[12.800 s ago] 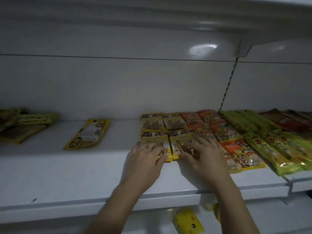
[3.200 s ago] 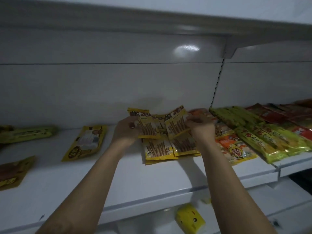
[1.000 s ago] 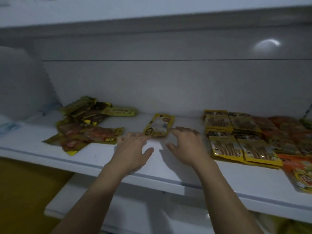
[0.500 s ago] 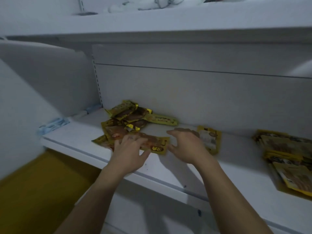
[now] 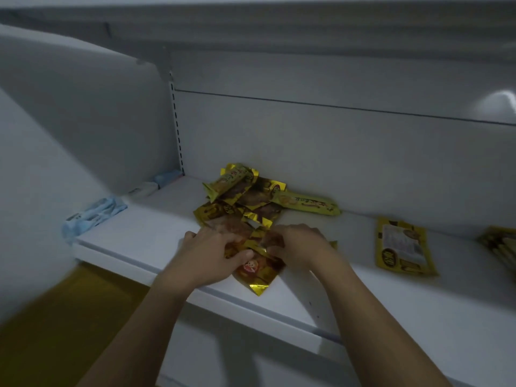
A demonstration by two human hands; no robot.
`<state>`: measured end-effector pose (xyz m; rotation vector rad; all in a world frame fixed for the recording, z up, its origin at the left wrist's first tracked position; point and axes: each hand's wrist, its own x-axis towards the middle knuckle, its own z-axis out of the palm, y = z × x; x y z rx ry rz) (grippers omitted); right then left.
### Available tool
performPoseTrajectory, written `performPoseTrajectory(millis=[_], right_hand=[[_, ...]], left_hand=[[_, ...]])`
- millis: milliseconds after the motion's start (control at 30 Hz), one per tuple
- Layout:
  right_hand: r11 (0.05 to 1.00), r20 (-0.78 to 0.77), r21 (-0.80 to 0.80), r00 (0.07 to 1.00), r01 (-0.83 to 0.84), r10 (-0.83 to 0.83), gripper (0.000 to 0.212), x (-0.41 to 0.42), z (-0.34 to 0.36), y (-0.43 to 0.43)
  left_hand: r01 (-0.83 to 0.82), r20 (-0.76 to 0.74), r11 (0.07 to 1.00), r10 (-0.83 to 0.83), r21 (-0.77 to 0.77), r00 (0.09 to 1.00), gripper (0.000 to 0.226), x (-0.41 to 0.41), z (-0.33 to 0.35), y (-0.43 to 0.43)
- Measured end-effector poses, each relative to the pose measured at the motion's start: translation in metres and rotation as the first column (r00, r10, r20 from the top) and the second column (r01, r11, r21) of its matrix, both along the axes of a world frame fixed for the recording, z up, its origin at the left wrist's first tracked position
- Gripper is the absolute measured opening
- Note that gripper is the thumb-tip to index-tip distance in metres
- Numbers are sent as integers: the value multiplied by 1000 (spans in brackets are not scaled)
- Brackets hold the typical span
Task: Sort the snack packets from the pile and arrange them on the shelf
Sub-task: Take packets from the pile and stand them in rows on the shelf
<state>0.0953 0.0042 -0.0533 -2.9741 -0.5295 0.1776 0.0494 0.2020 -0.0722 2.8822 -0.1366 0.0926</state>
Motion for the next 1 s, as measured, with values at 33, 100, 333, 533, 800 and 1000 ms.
performPoseTrajectory(millis=[33, 100, 333, 533, 800, 1000], right_hand=[[1000, -4, 18, 1000, 23, -23, 43, 1, -1, 0], [997, -18, 29, 997, 73, -73, 59, 4, -1, -1], [960, -39, -97, 963, 262, -266, 94, 6, 3, -11], [930, 14, -11, 930, 368, -368, 93, 8, 0, -13], [914, -72, 262, 950, 311, -302, 28, -7, 16, -42], [753, 32, 557, 897, 350, -441, 23, -22, 28, -67]], left_hand=[[17, -1, 1000, -17, 10, 1000, 77, 3, 0, 1], [41, -17, 999, -40, 33, 999, 74, 6, -2, 2], [49, -14, 998, -49, -30, 999, 64, 10, -8, 2], [66, -59, 998, -66, 0, 996, 65, 16, 2, -3], [111, 206, 993, -117, 39, 972, 31, 7, 12, -14], [192, 422, 981, -174, 0, 890, 49, 15, 18, -34]])
